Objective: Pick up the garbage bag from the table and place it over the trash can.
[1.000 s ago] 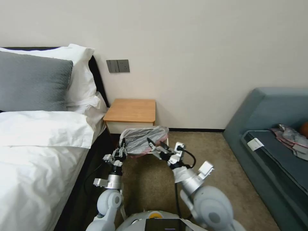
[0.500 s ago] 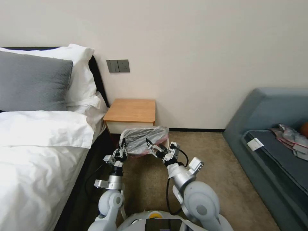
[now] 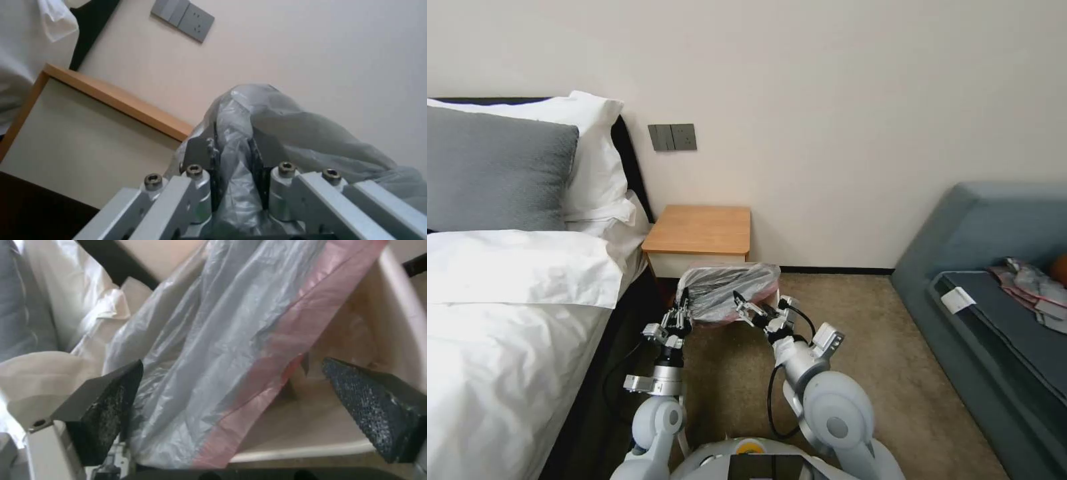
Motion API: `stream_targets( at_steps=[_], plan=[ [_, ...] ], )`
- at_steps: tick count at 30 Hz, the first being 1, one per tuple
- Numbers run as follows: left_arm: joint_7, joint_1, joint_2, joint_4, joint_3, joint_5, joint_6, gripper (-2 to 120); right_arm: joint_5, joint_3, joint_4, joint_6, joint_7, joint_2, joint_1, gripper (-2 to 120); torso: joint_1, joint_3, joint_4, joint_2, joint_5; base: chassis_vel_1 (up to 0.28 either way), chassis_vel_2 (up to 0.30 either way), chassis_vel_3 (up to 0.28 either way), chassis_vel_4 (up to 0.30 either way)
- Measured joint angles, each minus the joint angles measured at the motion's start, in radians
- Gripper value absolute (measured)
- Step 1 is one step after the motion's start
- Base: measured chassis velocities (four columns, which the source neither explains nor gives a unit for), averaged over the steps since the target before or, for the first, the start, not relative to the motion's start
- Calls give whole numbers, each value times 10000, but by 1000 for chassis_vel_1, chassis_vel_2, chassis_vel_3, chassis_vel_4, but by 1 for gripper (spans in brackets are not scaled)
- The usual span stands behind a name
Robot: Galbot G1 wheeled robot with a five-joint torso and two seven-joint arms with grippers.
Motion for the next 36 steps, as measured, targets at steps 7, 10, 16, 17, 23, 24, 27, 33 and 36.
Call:
stream_targets(
  at_steps=[7, 10, 16, 17, 23, 24, 27, 33, 36],
  plan=[
    [163, 54, 18, 8, 63, 7, -54, 11, -94, 140, -194, 19, -335, -18, 201, 100, 0, 0, 0, 0, 1, 0, 0, 0, 0],
    [213, 93, 19, 9, 90, 9, -57, 11, -84, 182, -234, 29, -431, -10, 320, 100, 0, 0, 0, 0, 0, 0, 0, 0, 0],
    [227, 123, 57, 2, 91, 16, -62, 11, -187, 157, -360, 84, -665, 35, 424, 92, 0, 0, 0, 0, 0, 0, 0, 0, 0],
    [227, 123, 57, 2, 91, 16, -62, 11, -187, 157, -360, 84, -665, 35, 424, 92, 0, 0, 0, 0, 0, 0, 0, 0, 0],
    [190, 95, 76, -21, 77, 14, -58, 11, -587, 18, -439, 210, -896, 94, 366, 68, 0, 0, 0, 0, 0, 0, 0, 0, 0],
    [190, 95, 76, -21, 77, 14, -58, 11, -587, 18, -439, 210, -896, 94, 366, 68, 0, 0, 0, 0, 0, 0, 0, 0, 0],
    [178, 89, 76, -34, 77, 10, -40, 11, -705, 20, -442, 250, -999, 120, 364, 52, 0, 0, 0, 0, 0, 0, 0, 0, 0],
    [169, 87, 76, -39, 73, 7, -31, 11, -778, 23, -442, 268, -1059, 131, 344, 34, 0, 0, 0, 0, 0, 0, 0, 0, 0],
    [159, 87, 69, -50, 70, 2, -21, 11, -859, 23, -442, 288, -1101, 150, 309, 20, 0, 0, 0, 0, 0, 0, 0, 0, 0]
  ],
)
